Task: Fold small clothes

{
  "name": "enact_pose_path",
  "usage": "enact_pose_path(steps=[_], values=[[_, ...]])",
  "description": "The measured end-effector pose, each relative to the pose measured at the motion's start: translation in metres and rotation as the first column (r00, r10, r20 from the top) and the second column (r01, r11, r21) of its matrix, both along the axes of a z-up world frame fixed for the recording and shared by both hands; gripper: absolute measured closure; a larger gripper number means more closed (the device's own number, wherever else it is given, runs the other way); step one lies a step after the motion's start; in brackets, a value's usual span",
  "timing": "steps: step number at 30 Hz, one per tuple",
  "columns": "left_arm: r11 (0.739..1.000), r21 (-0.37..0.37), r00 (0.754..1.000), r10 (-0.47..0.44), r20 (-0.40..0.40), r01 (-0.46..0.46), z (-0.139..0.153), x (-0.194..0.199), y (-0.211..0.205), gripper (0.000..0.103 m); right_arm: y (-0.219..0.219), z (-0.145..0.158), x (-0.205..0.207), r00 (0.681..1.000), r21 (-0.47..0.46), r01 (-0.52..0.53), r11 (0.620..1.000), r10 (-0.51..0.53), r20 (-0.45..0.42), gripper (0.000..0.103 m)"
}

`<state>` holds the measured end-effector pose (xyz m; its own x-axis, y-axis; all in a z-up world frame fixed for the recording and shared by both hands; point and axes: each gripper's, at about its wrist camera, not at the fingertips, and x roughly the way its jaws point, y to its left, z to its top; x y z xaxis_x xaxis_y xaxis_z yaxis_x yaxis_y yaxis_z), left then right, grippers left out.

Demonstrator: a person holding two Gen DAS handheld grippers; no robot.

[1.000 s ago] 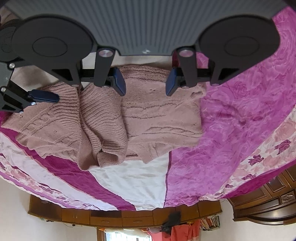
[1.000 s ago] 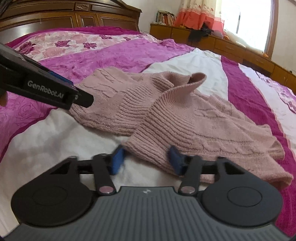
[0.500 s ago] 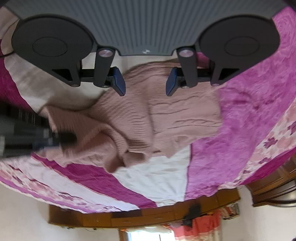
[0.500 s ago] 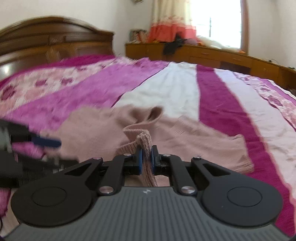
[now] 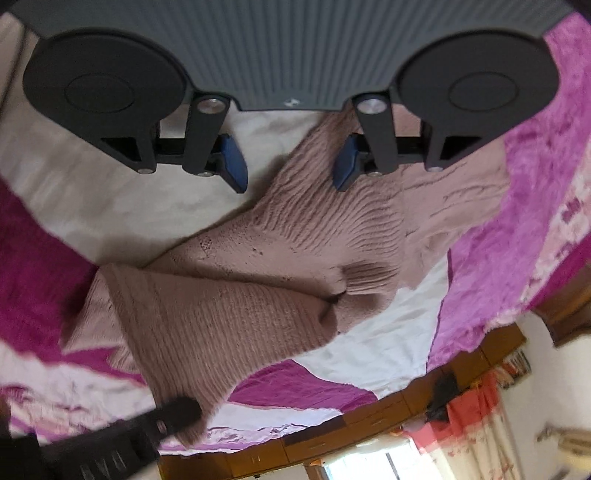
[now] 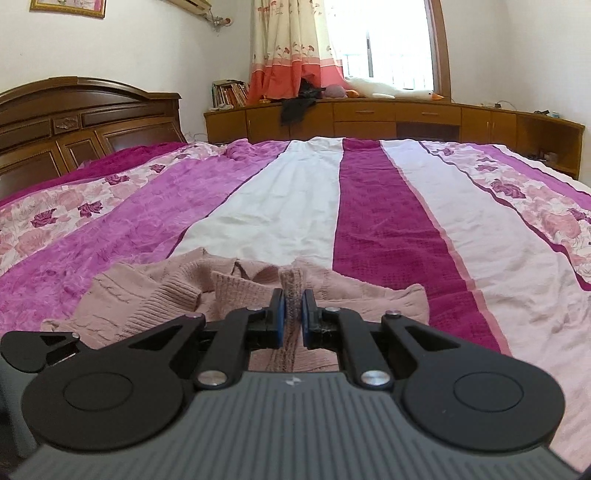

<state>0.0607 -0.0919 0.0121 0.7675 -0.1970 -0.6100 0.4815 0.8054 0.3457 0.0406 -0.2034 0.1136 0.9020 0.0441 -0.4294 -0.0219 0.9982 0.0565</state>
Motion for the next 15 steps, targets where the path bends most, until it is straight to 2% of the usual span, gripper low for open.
enact_pose_path(steps=[5, 6, 7, 8, 11, 15], values=[[1.000, 0.030, 0.997, 0.003, 0.075, -0.005, -0.004, 0.001, -0.002, 0.050, -0.002, 0.001, 0.008, 1.000, -0.028, -0.010, 1.000, 0.010, -0.002, 0.094], [1.000, 0.026, 0.996, 0.000, 0.084, -0.002, -0.004, 0.001, 0.000, 0.055, -0.003, 0.002, 0.011, 1.000, -0.035, -0.012, 0.999, 0.012, 0.000, 0.094], [1.000, 0.019, 0.996, -0.003, 0.086, 0.002, -0.002, 0.002, 0.003, 0.076, -0.003, 0.003, 0.013, 1.000, -0.041, -0.013, 0.999, 0.013, 0.001, 0.094], [1.000, 0.007, 0.997, -0.003, 0.077, 0.002, 0.001, 0.004, 0.007, 0.085, -0.004, 0.004, 0.015, 1.000, -0.050, -0.013, 0.999, 0.014, 0.004, 0.094], [0.998, -0.068, 0.998, 0.005, 0.059, -0.001, 0.017, 0.009, 0.024, 0.090, -0.008, 0.007, 0.022, 1.000, -0.066, -0.011, 0.998, 0.012, 0.004, 0.094], [0.996, -0.083, 0.994, 0.035, 0.106, -0.026, 0.043, 0.025, 0.044, 0.090, -0.013, 0.010, 0.034, 1.000, -0.111, -0.009, 0.994, 0.009, 0.005, 0.094]])
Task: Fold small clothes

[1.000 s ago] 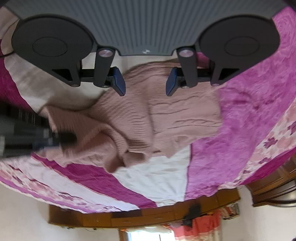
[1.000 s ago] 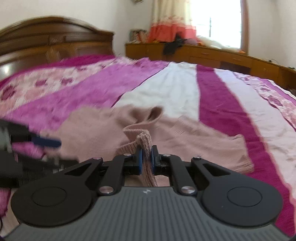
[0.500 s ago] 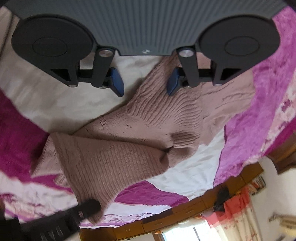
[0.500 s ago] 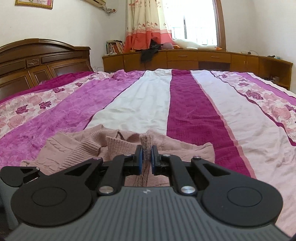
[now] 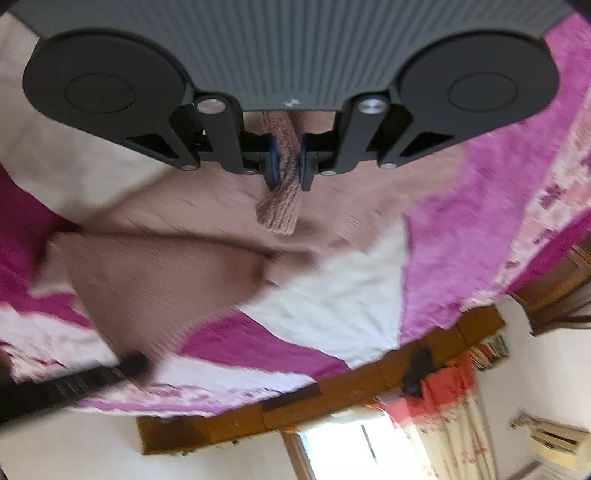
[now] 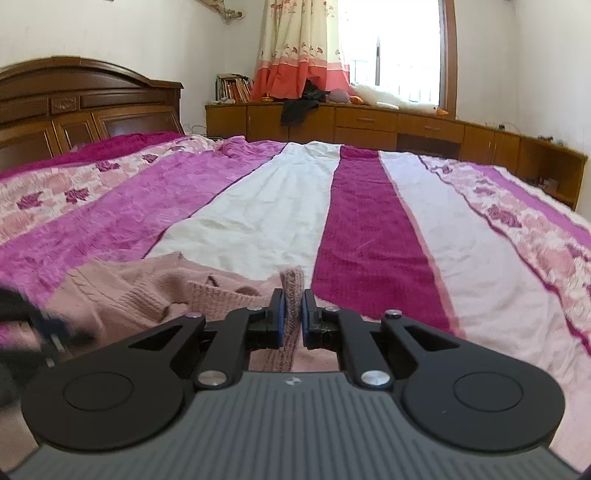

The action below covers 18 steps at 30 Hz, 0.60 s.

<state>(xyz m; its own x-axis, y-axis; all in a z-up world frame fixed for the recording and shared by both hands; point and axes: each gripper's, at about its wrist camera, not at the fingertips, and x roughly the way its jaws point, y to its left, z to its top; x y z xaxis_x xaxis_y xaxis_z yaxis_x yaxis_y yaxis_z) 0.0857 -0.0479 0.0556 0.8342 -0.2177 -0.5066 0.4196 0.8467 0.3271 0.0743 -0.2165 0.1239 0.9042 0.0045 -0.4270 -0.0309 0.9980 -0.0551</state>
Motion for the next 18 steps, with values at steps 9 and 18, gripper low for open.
enact_pose_path(steps=[9, 18], values=[[0.978, 0.079, 0.969, 0.176, 0.171, -0.192, 0.049, 0.088, 0.043, 0.091, -0.019, 0.012, 0.046, 0.998, -0.168, 0.052, 0.984, -0.045, 0.046, 0.094], [0.952, 0.130, 0.959, 0.268, 0.095, -0.279, 0.011, 0.159, 0.063, 0.091, -0.039, -0.024, 0.110, 0.995, -0.289, 0.101, 0.952, -0.104, 0.002, 0.094]])
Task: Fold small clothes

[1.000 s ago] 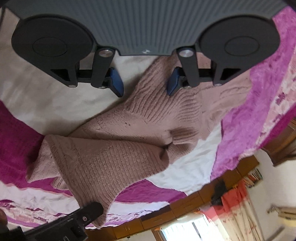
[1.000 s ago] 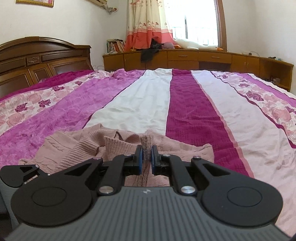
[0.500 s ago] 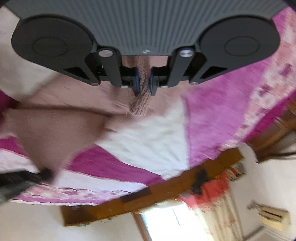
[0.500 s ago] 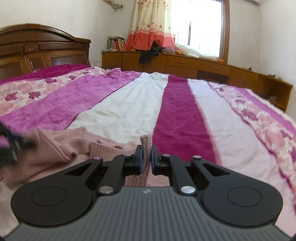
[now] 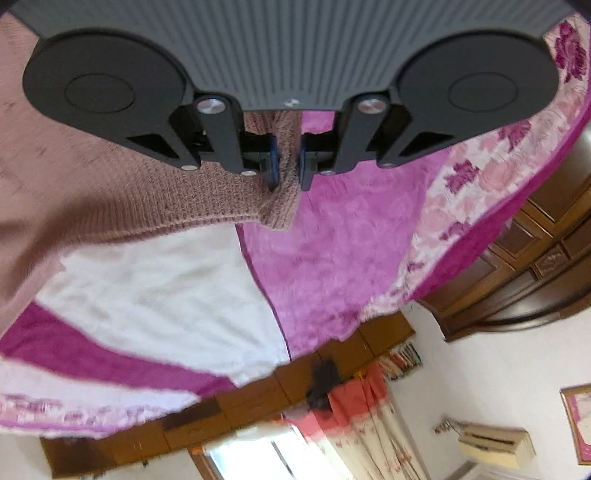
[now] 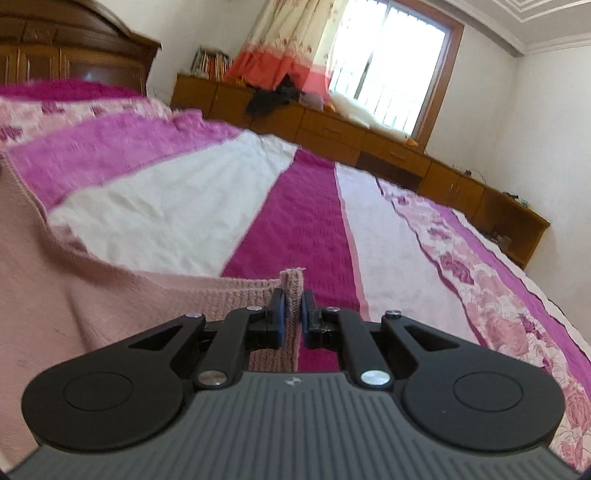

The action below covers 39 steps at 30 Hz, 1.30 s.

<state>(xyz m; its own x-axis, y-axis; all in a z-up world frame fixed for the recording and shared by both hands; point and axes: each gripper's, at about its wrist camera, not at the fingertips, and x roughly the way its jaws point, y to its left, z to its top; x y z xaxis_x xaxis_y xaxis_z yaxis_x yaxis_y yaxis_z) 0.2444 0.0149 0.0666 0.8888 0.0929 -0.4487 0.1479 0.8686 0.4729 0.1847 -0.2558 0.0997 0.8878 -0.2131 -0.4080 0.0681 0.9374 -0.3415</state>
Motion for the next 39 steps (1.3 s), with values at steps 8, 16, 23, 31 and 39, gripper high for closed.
enact_pose_path(steps=[8, 16, 23, 31, 39], values=[[0.998, -0.045, 0.991, 0.046, -0.129, -0.052, -0.042, 0.021, 0.011, 0.088, -0.018, -0.058, 0.043, 0.987, 0.001, 0.059, 0.998, -0.058, -0.152, 0.093], [0.991, -0.124, 0.985, 0.031, -0.172, -0.053, -0.034, 0.011, 0.031, 0.086, -0.045, -0.057, 0.036, 0.980, 0.118, 0.145, 0.982, -0.125, -0.157, 0.092], [0.971, -0.230, 0.982, 0.024, -0.187, -0.068, -0.014, -0.024, 0.056, 0.084, -0.082, -0.026, -0.014, 0.976, 0.387, 0.179, 0.905, -0.115, -0.183, 0.084], [0.942, -0.317, 0.974, 0.036, -0.224, -0.108, -0.009, -0.079, 0.075, 0.083, -0.080, -0.021, -0.095, 0.985, 0.608, 0.124, 0.784, -0.022, -0.172, 0.077], [0.931, -0.331, 0.963, 0.069, -0.260, -0.156, -0.026, -0.110, 0.085, 0.084, -0.033, -0.032, -0.122, 0.979, 0.465, 0.025, 0.885, 0.073, -0.191, 0.077]])
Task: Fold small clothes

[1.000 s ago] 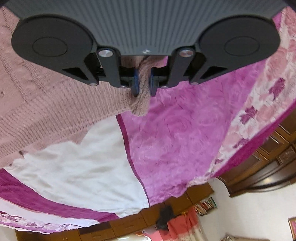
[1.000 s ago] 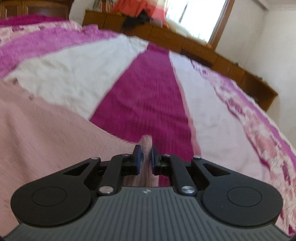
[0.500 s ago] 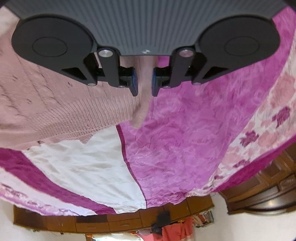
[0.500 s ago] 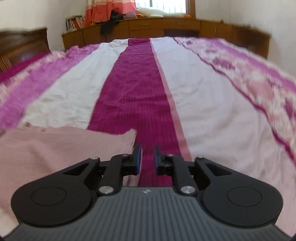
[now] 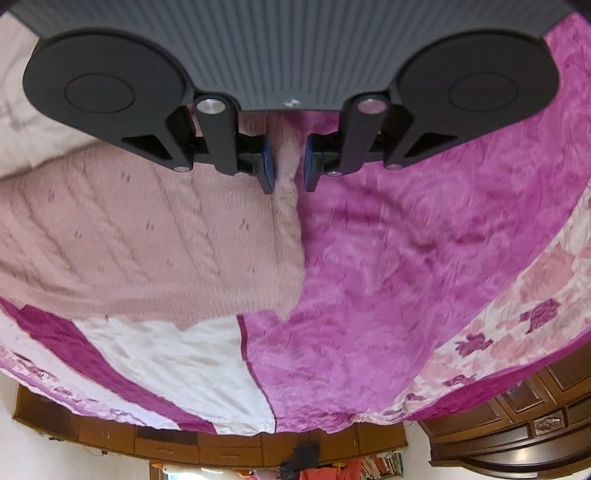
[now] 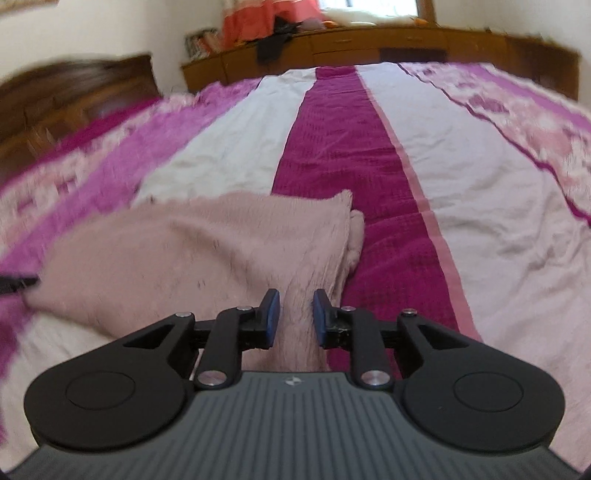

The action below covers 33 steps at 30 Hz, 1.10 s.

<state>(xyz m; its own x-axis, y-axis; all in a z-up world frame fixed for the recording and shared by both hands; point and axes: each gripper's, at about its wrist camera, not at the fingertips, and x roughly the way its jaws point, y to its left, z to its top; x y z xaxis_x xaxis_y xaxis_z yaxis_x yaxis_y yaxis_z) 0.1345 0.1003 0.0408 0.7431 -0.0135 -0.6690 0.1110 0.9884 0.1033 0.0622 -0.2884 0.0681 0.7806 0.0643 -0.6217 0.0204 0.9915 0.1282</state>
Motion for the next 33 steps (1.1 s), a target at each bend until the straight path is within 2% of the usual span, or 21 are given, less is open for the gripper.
enact_pose_path(steps=[3, 4, 7, 12, 15, 19, 23, 25, 26, 29, 30, 33], values=[[0.999, 0.036, 1.000, 0.019, -0.009, -0.018, -0.007, 0.000, 0.001, 0.083, 0.006, -0.014, 0.002, 0.998, -0.114, 0.035, 0.993, -0.040, -0.038, 0.077], [0.999, 0.046, 1.000, 0.022, -0.012, -0.021, -0.009, 0.001, 0.001, 0.083, 0.004, -0.020, 0.002, 0.998, -0.114, 0.037, 0.993, -0.043, -0.050, 0.077], [0.998, 0.049, 0.999, 0.029, -0.014, -0.028, -0.006, 0.001, 0.001, 0.083, -0.004, -0.020, -0.001, 0.997, -0.062, 0.046, 0.997, -0.050, -0.056, 0.077], [0.999, 0.022, 0.999, 0.029, 0.017, -0.030, 0.012, -0.006, -0.002, 0.082, -0.022, 0.006, 0.015, 0.998, 0.036, 0.047, 0.998, -0.045, -0.042, 0.076], [1.000, -0.014, 0.999, 0.028, 0.036, -0.028, 0.023, -0.009, -0.007, 0.082, -0.033, 0.019, 0.038, 0.998, 0.092, 0.061, 0.994, -0.060, -0.017, 0.068], [0.999, -0.044, 0.999, 0.004, 0.043, -0.002, 0.028, -0.011, -0.022, 0.082, -0.042, 0.014, 0.082, 0.994, 0.111, 0.102, 0.989, -0.095, -0.061, 0.068], [0.999, -0.044, 1.000, -0.005, 0.031, 0.006, 0.022, -0.009, -0.032, 0.082, -0.039, -0.005, 0.117, 0.988, 0.084, 0.103, 0.991, -0.092, -0.123, 0.069], [0.999, -0.043, 1.000, -0.006, 0.012, 0.007, 0.016, -0.007, -0.033, 0.082, -0.032, -0.012, 0.122, 0.991, 0.047, 0.074, 0.996, -0.068, -0.116, 0.090], [0.999, -0.035, 1.000, -0.008, 0.004, 0.008, 0.013, -0.006, -0.033, 0.082, -0.027, -0.013, 0.122, 0.993, 0.006, 0.061, 0.998, -0.060, -0.098, 0.094], [1.000, -0.015, 1.000, -0.008, -0.012, 0.008, 0.003, -0.005, -0.033, 0.083, -0.016, -0.021, 0.126, 0.993, -0.181, 0.072, 0.981, -0.087, -0.075, 0.094], [1.000, -0.017, 1.000, -0.008, -0.016, 0.008, 0.001, -0.004, -0.032, 0.083, -0.017, -0.027, 0.129, 0.992, -0.207, 0.073, 0.976, -0.093, -0.089, 0.094], [1.000, -0.022, 1.000, -0.005, -0.016, 0.005, 0.001, -0.004, -0.031, 0.083, -0.020, -0.030, 0.131, 0.991, -0.195, 0.077, 0.978, -0.097, -0.095, 0.094]])
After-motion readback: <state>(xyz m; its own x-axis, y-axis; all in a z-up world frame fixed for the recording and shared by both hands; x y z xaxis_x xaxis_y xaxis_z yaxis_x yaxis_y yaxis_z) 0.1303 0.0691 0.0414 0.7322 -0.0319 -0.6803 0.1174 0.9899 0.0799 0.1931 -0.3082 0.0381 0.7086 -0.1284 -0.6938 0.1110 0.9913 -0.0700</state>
